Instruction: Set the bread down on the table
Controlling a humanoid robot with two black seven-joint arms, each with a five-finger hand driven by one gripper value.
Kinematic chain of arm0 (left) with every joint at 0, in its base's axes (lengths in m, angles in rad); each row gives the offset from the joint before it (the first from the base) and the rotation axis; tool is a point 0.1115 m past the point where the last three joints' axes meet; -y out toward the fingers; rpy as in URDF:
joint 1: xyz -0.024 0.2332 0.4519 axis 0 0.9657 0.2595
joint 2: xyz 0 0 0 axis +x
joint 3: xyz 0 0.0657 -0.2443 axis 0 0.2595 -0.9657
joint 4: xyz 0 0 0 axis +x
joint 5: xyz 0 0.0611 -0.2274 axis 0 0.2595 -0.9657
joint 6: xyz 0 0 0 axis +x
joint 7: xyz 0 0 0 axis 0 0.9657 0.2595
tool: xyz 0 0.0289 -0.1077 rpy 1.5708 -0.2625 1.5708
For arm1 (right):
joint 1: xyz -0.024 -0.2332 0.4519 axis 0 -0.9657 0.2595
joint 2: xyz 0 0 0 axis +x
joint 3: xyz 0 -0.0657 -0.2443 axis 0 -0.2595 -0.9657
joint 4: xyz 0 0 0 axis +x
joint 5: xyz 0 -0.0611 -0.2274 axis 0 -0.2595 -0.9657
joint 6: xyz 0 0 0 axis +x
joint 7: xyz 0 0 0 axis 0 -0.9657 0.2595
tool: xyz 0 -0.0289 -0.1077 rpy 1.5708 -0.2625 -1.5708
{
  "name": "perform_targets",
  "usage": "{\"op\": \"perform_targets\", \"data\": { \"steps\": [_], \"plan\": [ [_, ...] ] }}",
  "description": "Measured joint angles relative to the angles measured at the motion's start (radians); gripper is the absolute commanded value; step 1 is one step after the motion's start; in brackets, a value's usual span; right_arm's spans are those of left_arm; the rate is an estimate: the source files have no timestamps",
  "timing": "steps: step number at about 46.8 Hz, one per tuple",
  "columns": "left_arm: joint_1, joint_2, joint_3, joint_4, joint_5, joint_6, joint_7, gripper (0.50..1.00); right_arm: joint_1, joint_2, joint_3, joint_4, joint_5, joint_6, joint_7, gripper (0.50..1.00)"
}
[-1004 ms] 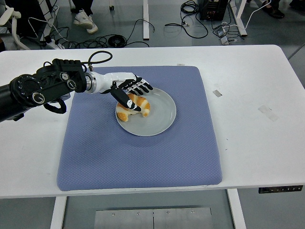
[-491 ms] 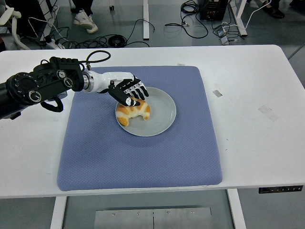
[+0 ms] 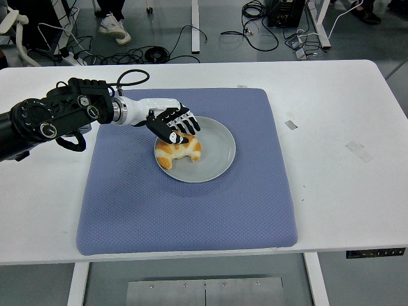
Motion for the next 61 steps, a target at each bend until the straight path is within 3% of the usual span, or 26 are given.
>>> {"op": "perform_targets", "data": {
  "steps": [8,27,35,44,61],
  "plan": [
    [-0.009,0.005,-0.001,0.0,0.0,-0.02,0.0,0.905,0.0,0.0,0.0,0.0,0.0,0.0,0.0,1.0],
    [0.001,0.001,0.006,0.0,0.083,-0.026,-0.001,0.881,0.0,0.0,0.0,0.0,0.0,0.0,0.0,1.0],
    [0.0,0.006,0.008,0.001,0.095,-0.025,-0.001,0.801,0.0,0.0,0.0,0.0,0.0,0.0,0.0,1.0],
    [-0.01,0.009,0.007,0.001,0.096,-0.025,0.0,0.619,0.0,0.0,0.0,0.0,0.0,0.0,0.0,1.0],
    [-0.012,0.013,-0.001,0.001,0.08,-0.028,0.0,0.59,0.0,0.0,0.0,0.0,0.0,0.0,0.0,1.0]
  ]
}}
